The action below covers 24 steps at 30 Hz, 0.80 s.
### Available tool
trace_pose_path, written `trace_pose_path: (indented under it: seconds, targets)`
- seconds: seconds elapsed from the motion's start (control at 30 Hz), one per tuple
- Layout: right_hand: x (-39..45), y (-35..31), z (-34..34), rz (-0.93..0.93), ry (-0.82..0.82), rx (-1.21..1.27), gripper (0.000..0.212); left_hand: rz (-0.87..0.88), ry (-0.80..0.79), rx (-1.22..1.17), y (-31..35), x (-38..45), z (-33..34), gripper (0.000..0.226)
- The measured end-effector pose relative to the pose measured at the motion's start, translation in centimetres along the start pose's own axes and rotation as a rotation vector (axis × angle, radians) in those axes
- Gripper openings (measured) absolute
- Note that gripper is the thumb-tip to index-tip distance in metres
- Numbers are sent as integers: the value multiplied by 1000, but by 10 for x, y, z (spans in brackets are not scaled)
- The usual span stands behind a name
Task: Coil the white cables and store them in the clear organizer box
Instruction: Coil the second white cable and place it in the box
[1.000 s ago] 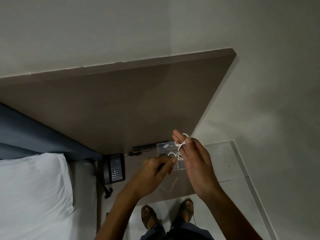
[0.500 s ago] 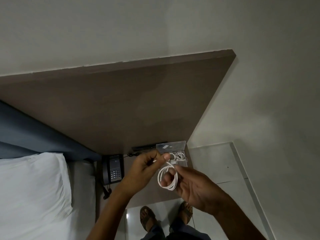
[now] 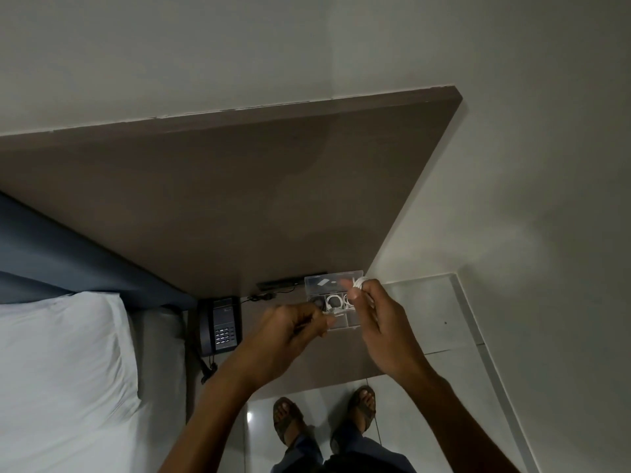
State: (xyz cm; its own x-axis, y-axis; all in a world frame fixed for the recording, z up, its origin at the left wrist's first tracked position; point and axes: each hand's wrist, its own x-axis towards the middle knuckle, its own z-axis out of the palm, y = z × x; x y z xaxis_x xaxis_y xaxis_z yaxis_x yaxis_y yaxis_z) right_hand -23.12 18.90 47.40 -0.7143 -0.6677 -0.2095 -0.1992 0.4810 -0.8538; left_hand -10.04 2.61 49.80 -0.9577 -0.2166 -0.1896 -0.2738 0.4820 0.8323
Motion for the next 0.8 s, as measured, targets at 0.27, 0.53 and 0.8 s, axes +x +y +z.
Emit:
trace_pose_path:
  seconds: [0.27,0.53,0.8]
  targets:
    - [-16,-11,-8,348,-750,953,42,22,164,-387,13,14,-5,37]
    - [-13,-16,-12,409,-444,1605,42,-70,109,-530,12,3,26,41]
    - [6,-5,-15,437,-170,1476,33,-94,18,-435,2,-16,8,34]
